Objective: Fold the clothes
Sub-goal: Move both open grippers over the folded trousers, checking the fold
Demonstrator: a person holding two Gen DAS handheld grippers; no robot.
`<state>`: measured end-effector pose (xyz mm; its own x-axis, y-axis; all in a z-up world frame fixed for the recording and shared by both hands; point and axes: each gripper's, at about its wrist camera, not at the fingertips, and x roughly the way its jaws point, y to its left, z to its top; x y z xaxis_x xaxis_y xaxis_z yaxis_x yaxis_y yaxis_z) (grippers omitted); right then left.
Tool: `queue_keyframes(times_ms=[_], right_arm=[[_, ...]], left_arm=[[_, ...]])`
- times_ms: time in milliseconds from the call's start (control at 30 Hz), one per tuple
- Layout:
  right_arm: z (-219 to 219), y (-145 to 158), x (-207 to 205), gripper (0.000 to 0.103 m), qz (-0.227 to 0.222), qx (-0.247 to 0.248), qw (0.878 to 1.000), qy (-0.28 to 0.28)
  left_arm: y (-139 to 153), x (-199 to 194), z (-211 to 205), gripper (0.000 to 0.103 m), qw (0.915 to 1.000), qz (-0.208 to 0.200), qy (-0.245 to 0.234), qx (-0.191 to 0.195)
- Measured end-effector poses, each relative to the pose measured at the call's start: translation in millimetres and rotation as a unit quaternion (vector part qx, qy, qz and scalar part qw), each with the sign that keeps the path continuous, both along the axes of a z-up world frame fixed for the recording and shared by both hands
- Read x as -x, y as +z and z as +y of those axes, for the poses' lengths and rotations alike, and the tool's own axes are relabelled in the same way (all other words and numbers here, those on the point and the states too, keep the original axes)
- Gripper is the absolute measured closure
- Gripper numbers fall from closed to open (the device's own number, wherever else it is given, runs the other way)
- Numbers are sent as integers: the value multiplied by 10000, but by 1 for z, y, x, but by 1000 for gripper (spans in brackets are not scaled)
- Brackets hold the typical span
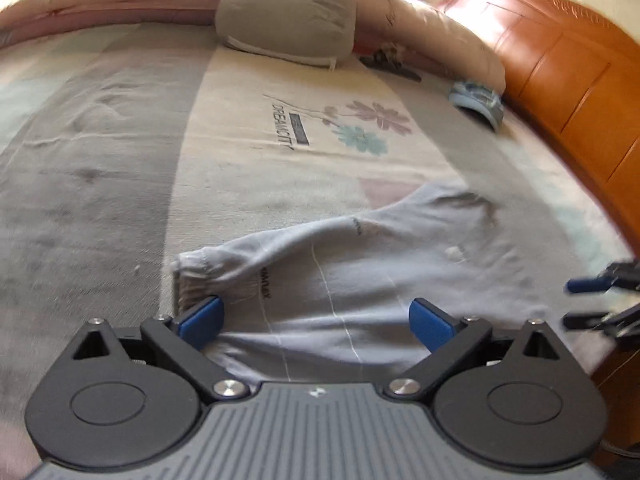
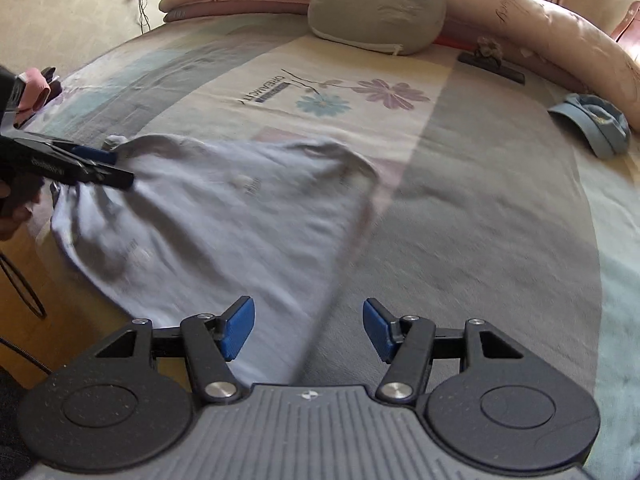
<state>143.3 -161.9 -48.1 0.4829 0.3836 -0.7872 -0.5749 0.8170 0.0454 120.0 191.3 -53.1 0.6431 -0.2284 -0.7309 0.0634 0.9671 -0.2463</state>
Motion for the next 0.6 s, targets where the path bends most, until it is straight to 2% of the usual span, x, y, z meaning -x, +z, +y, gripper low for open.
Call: queue_keyframes(times_ms=[67, 133, 200, 233, 333, 500, 600], right_arm=[[-10, -2, 2, 38, -28, 10, 10000, 57], [-17, -4, 3, 44, -69, -50, 9998, 167], [-19, -4, 5, 60, -98, -186, 9988, 435], [-18, -4, 6, 62, -92, -266, 9976, 637], [-13, -1, 21, 62, -222, -349, 9903, 1327], [-3, -14, 26, 62, -169, -343, 9891, 1425], [2, -21, 29, 62, -132, -342, 9887, 1455]], left_arm=[[10, 4, -11, 3, 9996, 24, 136, -259], [16, 5, -24, 3, 9994, -83, 52, -332], [16, 2, -39, 2, 9996, -83, -69, -267], [14, 0, -46, 2, 9996, -49, -127, -232], [4, -3, -64, 2, 9991, 83, -201, -362], [-8, 1, -72, 2, 9983, 217, -119, -536], [-11, 10, -63, 2, 9969, 303, 115, -721]])
